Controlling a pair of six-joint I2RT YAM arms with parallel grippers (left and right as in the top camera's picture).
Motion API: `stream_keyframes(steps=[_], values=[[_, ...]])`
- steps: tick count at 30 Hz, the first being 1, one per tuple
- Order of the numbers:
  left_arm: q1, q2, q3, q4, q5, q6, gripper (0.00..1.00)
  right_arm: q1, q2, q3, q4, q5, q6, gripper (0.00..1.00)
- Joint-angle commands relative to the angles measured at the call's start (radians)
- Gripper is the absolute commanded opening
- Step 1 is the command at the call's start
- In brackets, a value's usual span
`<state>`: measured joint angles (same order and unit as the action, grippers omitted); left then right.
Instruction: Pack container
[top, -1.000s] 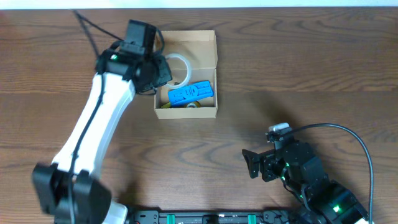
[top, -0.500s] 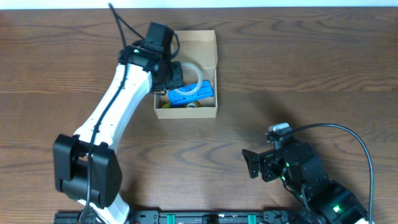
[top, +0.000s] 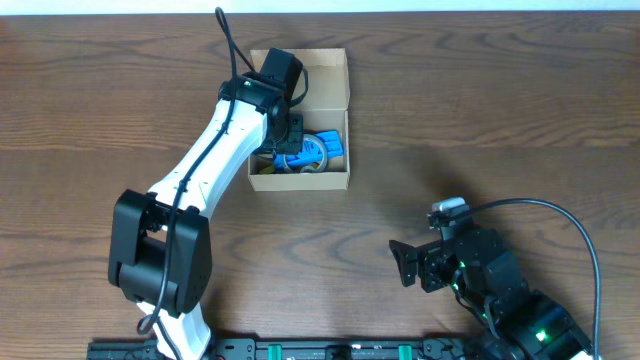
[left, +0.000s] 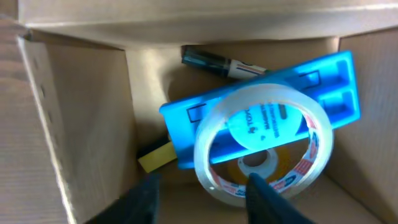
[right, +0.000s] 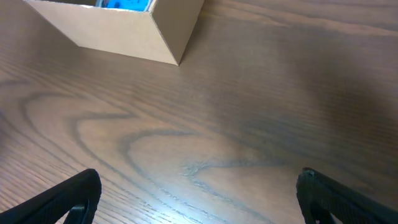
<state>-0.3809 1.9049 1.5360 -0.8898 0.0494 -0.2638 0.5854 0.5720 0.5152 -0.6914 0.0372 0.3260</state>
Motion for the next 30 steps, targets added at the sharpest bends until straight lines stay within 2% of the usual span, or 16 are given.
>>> stream_keyframes(steps=[1, 2, 3, 4, 5, 13, 22, 26, 30], values=[[0.000, 0.003, 0.021, -0.004, -0.028, 0.014, 0.62, -0.009, -0.002, 0.002, -0.001, 0.007, 0.010, 0.99], [0.000, 0.003, 0.021, -0.004, -0.028, 0.013, 0.70, -0.009, -0.002, 0.002, -0.001, 0.007, 0.010, 0.99], [0.000, 0.003, 0.021, -0.003, -0.028, 0.013, 0.84, -0.009, -0.002, 0.002, -0.001, 0.008, 0.010, 0.99], [0.000, 0.003, 0.021, -0.004, -0.027, 0.013, 0.93, -0.009, -0.002, 0.002, -0.001, 0.007, 0.010, 0.99], [0.000, 0.002, 0.021, -0.004, -0.027, 0.013, 0.97, -0.009, -0.002, 0.002, 0.000, 0.007, 0.010, 0.99], [0.000, -0.039, 0.032, -0.015, -0.005, 0.013, 0.96, -0.009, -0.002, 0.002, 0.000, 0.011, 0.010, 0.99], [0.001, -0.171, 0.050, -0.054, 0.049, -0.006, 0.96, -0.010, -0.002, 0.016, 0.056, -0.020, 0.011, 0.99], [0.009, -0.241, 0.050, -0.075, 0.043, -0.005, 0.96, -0.010, 0.017, 0.087, 0.053, -0.020, 0.025, 0.99], [0.060, -0.307, 0.051, -0.082, 0.044, -0.014, 0.96, -0.013, 0.111, 0.225, 0.051, -0.027, 0.034, 0.99]])
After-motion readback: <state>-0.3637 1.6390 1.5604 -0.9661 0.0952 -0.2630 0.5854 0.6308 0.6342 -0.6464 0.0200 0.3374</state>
